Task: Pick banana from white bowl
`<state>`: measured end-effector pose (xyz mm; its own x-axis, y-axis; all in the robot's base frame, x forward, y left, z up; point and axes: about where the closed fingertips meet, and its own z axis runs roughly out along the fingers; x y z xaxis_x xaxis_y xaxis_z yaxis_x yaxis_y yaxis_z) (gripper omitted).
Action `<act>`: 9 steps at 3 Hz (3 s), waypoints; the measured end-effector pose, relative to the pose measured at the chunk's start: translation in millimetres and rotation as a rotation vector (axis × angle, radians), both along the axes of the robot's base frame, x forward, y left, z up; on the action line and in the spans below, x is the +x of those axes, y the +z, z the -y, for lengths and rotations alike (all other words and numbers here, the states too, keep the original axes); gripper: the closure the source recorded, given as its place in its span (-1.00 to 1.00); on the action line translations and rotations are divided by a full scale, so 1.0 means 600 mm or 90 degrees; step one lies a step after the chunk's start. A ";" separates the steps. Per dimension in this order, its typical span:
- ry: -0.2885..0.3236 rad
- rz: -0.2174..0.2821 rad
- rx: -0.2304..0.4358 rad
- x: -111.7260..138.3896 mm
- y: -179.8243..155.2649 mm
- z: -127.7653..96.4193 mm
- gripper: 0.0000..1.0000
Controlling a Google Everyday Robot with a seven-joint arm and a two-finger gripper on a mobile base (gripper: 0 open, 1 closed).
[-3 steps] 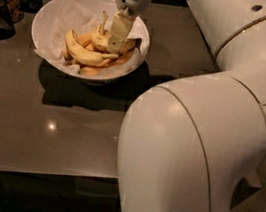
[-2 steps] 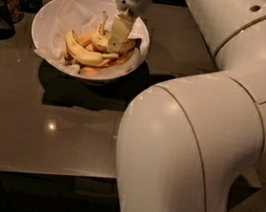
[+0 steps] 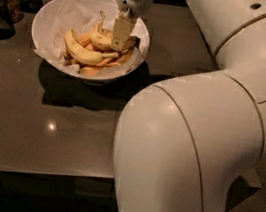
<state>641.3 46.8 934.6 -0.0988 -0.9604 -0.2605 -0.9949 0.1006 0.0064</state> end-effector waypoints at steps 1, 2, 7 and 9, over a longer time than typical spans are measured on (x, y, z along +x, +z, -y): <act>-0.001 0.000 -0.004 0.000 -0.001 0.002 0.99; -0.001 0.000 -0.004 0.000 -0.001 0.002 1.00; 0.024 0.128 0.081 -0.020 0.081 0.023 1.00; 0.074 0.150 0.174 -0.063 0.109 0.025 1.00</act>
Offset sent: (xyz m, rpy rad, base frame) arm -0.0002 -0.0011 -0.0003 -0.0060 -0.0003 -0.0020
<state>603.2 31.5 999.9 0.0993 -0.8537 -0.5112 -0.9769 0.0139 -0.2131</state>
